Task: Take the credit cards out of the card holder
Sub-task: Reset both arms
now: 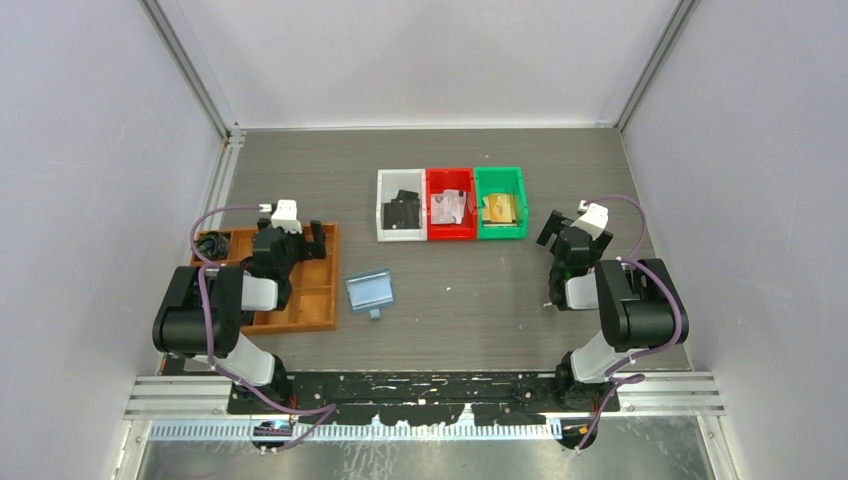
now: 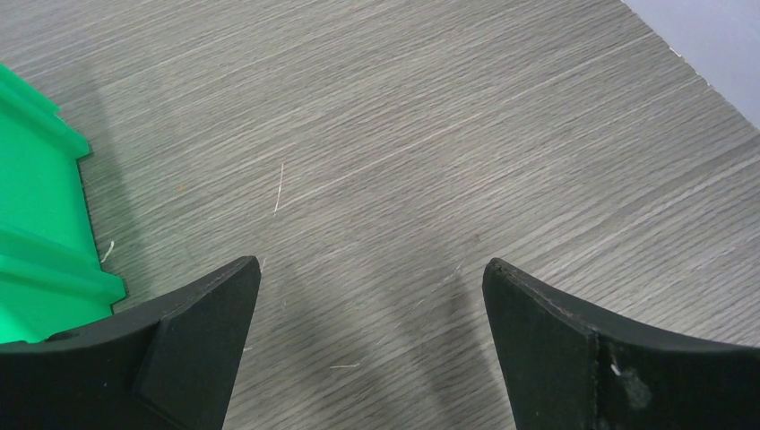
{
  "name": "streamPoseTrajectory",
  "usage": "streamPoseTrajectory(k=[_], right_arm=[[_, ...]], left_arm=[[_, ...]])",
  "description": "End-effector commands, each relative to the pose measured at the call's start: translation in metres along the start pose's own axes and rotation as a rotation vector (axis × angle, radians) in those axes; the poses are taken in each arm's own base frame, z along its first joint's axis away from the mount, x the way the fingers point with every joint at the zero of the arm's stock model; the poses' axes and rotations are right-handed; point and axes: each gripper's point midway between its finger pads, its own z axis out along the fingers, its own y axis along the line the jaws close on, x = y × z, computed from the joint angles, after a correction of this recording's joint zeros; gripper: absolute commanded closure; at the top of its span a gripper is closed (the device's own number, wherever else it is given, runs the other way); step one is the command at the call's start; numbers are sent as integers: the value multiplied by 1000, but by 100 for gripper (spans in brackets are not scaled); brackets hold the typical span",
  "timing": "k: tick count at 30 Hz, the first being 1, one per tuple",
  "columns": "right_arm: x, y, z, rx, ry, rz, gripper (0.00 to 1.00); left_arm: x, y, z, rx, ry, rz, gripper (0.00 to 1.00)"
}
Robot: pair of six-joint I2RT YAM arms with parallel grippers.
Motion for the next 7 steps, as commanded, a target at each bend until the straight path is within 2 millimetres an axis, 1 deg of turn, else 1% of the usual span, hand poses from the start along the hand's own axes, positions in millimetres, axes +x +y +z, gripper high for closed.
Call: streamPoseTrajectory(k=[1,7], right_arm=[[-21,5,1,-14,-63,34,0],[-21,5,1,-13,-63,34,1]], left_arm=[[-22,5,5,-20,-66,22,0],[-21,4,4,-15,-63,24,0]])
